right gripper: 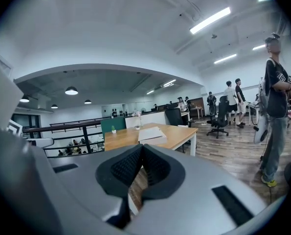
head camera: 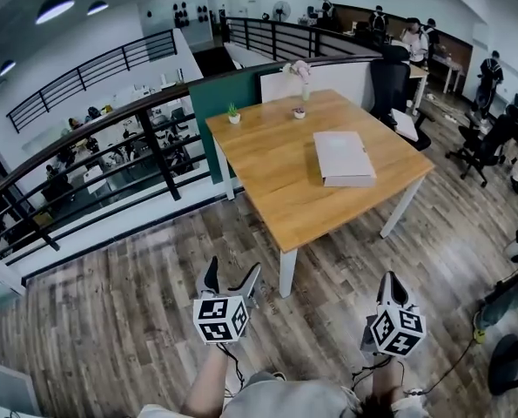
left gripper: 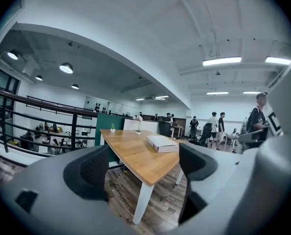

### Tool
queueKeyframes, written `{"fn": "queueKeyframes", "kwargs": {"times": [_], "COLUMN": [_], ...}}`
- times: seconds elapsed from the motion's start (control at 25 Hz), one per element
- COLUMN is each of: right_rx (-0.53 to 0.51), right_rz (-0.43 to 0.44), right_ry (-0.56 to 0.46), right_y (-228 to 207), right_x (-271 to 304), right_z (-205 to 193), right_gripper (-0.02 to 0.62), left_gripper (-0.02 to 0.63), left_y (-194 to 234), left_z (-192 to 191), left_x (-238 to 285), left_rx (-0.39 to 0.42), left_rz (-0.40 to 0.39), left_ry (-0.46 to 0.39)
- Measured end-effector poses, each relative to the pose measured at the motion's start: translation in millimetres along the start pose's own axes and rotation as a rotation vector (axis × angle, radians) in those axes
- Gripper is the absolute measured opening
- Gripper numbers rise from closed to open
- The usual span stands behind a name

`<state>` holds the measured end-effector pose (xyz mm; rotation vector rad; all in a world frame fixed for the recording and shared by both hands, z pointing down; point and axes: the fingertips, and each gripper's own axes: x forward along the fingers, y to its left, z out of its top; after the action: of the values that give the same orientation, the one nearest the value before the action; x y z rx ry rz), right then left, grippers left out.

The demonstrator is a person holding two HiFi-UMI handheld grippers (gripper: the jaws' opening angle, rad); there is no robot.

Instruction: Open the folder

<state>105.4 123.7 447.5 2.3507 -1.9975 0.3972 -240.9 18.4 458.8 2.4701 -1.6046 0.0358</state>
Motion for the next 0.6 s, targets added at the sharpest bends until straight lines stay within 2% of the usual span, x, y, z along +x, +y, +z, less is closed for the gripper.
{"fn": "queueKeyframes", "kwargs": {"times": [0.36,0.6], "right_rx": [-0.007,0.005], "right_rz": [-0.053,-0.065], "right_ry": [0.050,0.058], "right_y": [-7,-16], "right_x": [32,75], "right_z": [-10,-7], "right_gripper": [0.002,0.002], "left_gripper": [0.454,0.454], "left_y": [3,-1], "left_z": [-27,-23], "left_x": [41,90], "left_rx": [-0.028,-0.012], "left_rz": [-0.053,-0.078], "left_ry": [0.063,0.070]}}
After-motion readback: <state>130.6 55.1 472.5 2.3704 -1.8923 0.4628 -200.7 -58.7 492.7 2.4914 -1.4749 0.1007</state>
